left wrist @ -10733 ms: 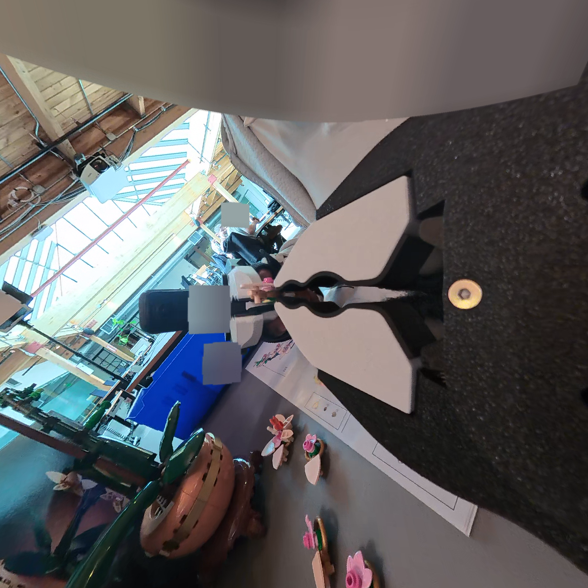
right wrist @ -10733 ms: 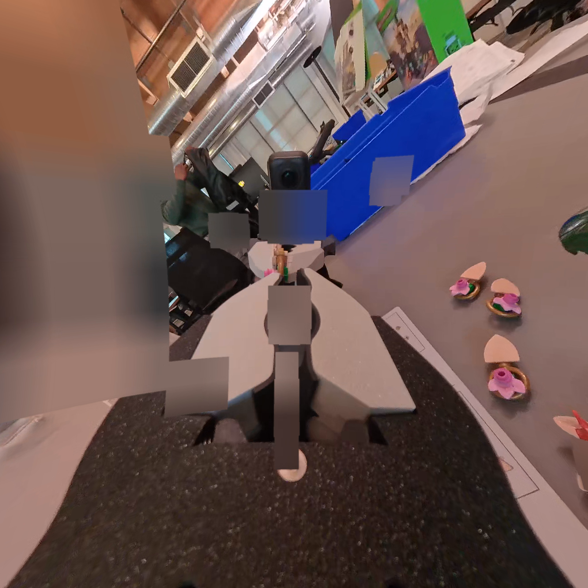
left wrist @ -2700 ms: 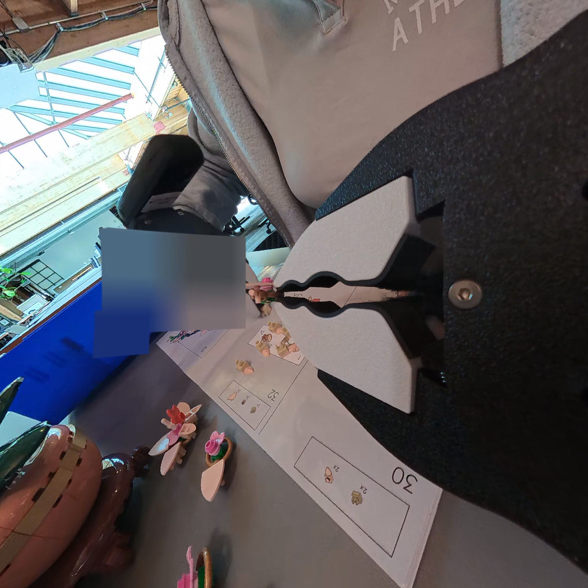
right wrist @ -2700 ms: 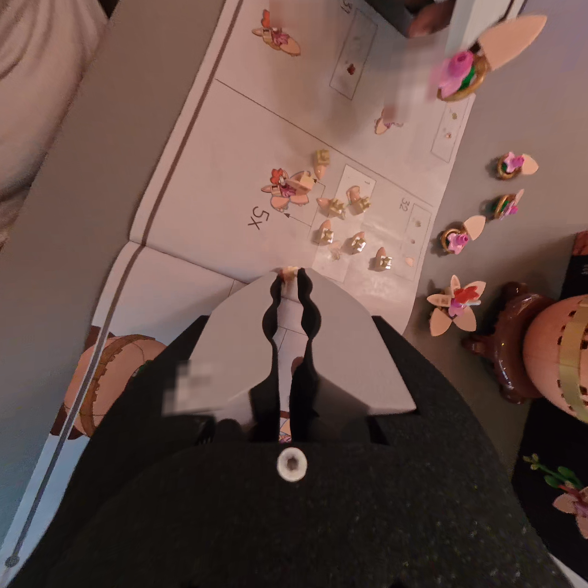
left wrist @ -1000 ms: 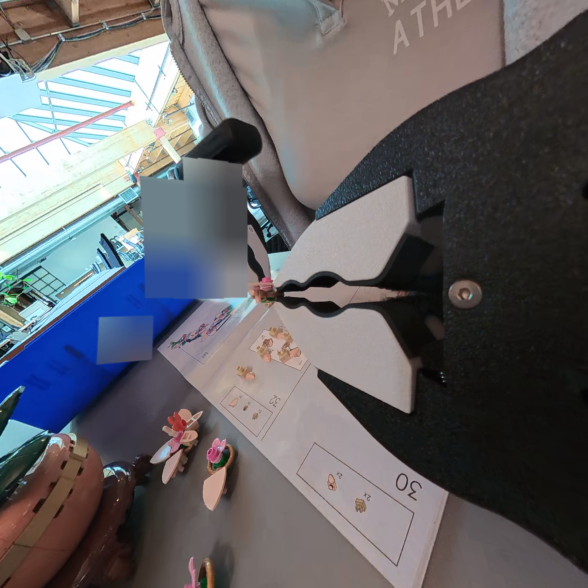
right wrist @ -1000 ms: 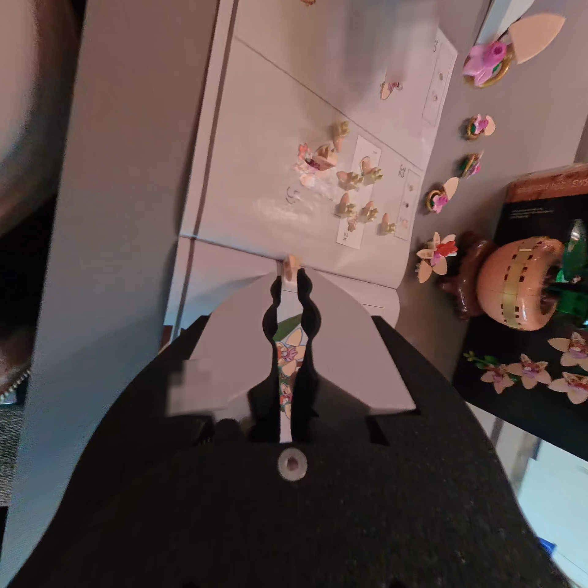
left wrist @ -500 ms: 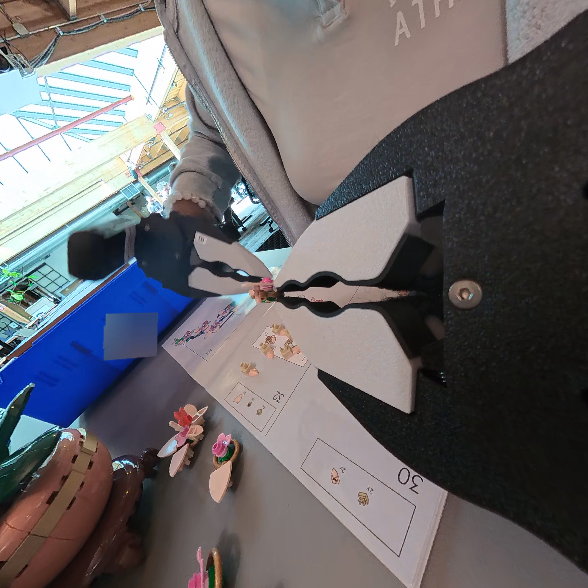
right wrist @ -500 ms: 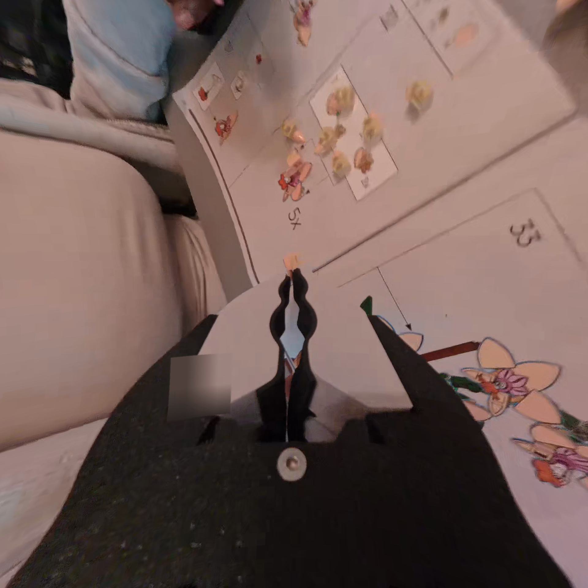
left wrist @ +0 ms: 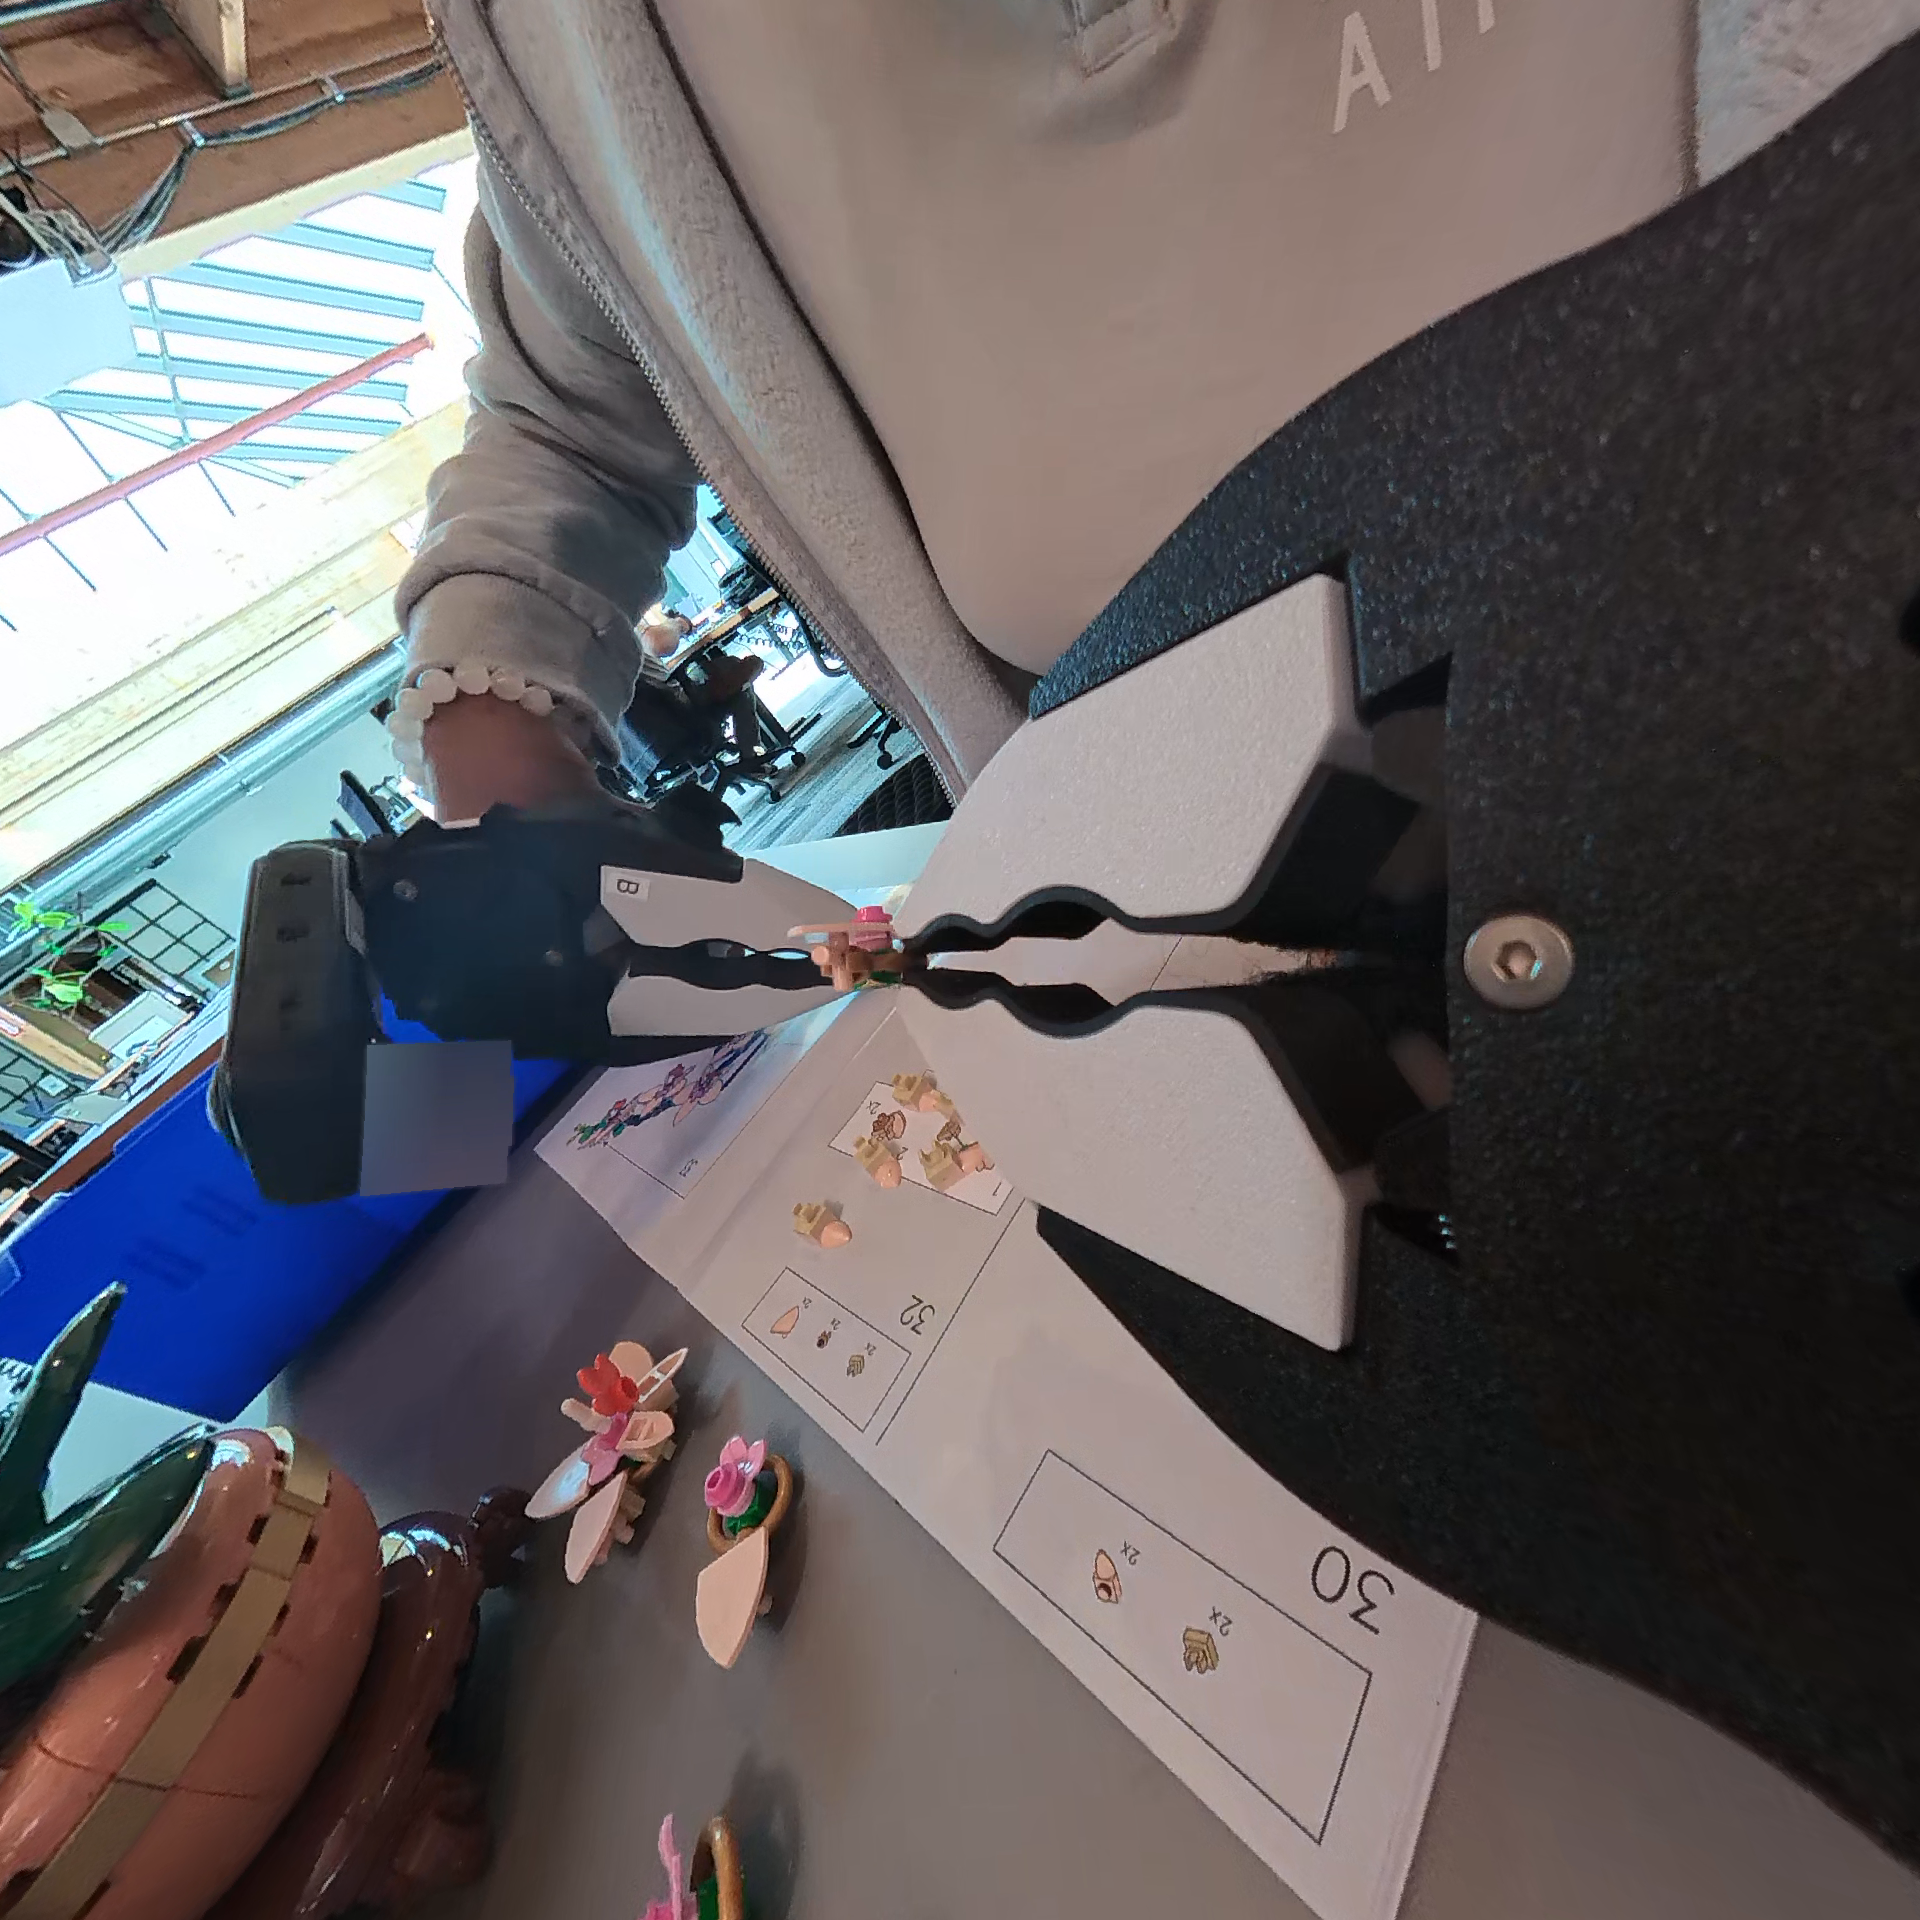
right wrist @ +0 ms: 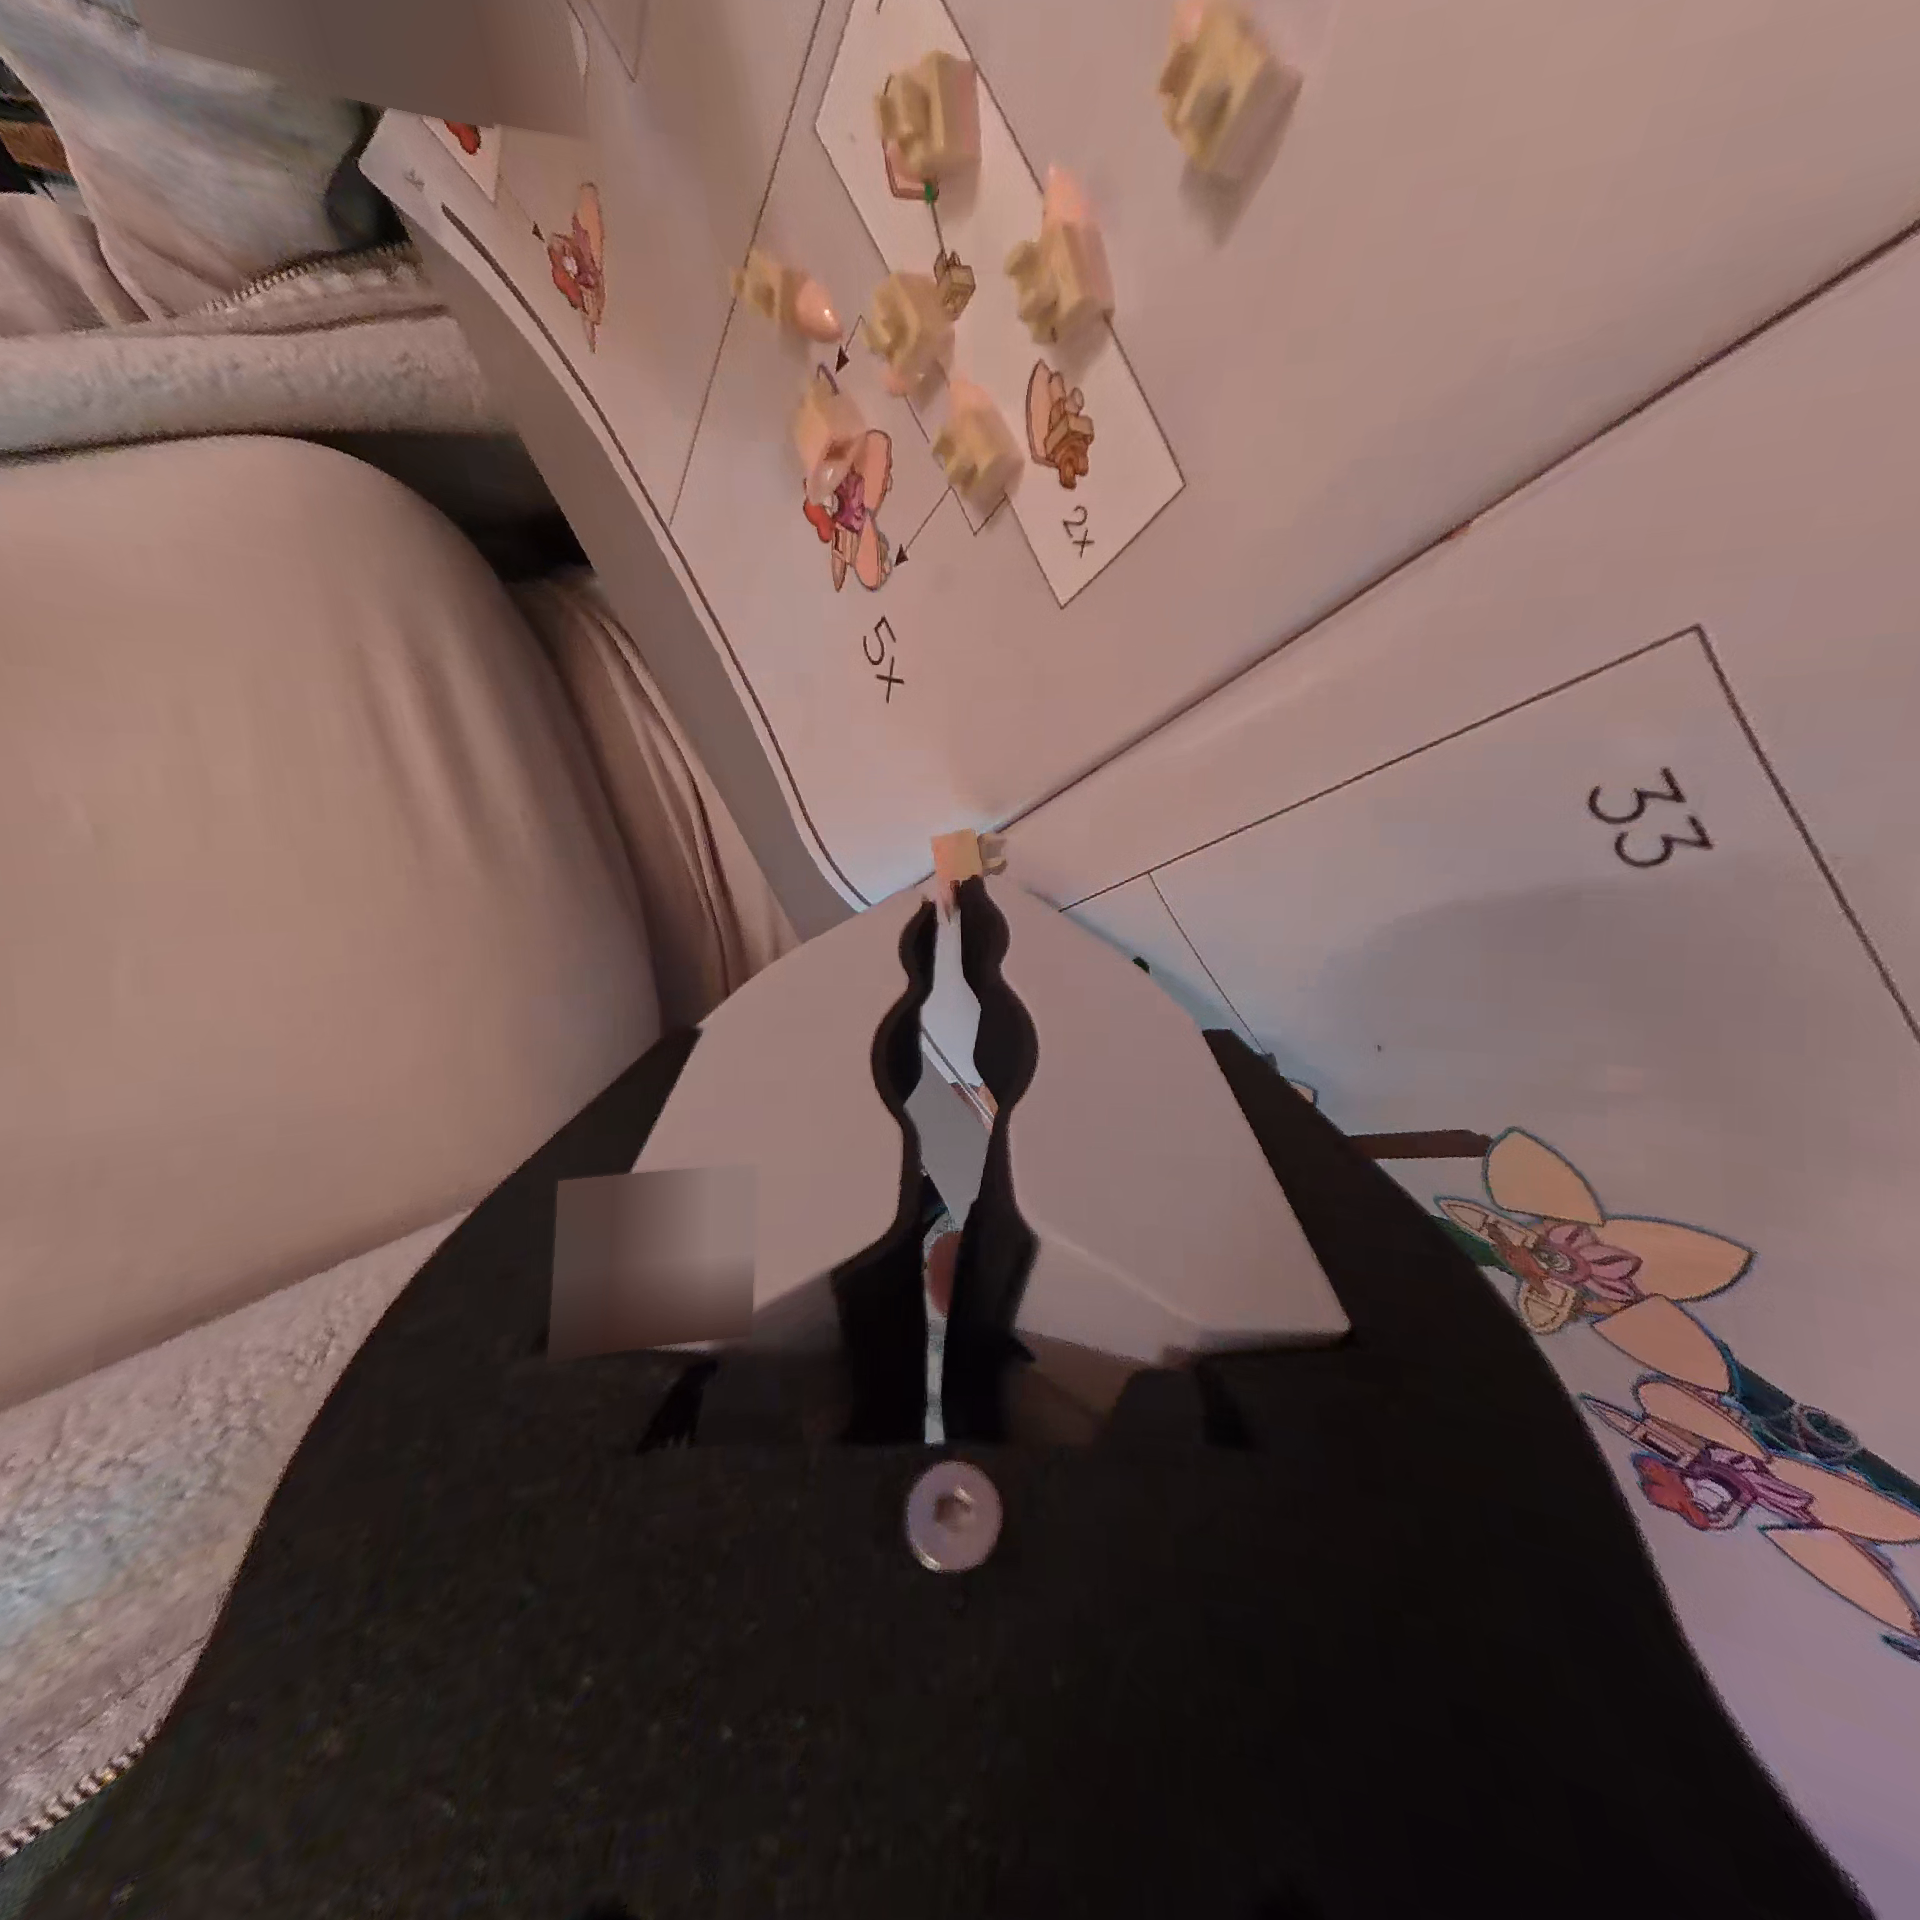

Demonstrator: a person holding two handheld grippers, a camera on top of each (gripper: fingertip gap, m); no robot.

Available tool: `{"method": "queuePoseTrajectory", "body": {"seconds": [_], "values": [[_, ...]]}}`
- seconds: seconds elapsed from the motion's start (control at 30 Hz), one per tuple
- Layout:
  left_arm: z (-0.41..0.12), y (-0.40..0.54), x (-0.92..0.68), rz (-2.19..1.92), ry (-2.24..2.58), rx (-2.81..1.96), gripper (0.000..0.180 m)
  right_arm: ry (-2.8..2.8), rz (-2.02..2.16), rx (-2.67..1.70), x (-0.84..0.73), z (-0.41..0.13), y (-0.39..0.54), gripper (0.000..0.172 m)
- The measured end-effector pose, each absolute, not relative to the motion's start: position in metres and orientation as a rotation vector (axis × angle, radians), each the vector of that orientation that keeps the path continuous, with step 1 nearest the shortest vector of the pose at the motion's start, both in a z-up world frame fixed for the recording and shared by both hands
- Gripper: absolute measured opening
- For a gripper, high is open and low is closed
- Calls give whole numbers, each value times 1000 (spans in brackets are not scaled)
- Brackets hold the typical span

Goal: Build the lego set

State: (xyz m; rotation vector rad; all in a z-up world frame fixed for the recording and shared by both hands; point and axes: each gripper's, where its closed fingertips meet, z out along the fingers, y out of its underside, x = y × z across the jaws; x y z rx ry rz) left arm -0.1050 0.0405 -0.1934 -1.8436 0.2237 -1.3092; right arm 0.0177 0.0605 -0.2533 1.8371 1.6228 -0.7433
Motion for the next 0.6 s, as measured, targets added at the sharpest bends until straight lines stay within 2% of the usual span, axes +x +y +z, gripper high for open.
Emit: {"method": "queuePoseTrajectory", "body": {"seconds": [0.33,0.4,0.47,0.53,0.6], "values": [[-192,40,-105,-1315,226,-1835,3,1621,-726,1856,13,-257,68,5],[-192,40,-105,-1313,225,-1836,3,1690,-765,1833,9,-255,68,11],[-192,40,-106,-1310,222,-1838,3,1932,-880,1744,3,-247,68,18],[-193,41,-106,-1306,220,-1837,3,2476,-926,1576,-2,-243,73,29],[-193,41,-106,-1305,219,-1839,3,3015,-875,1331,-3,-234,72,28]]}}
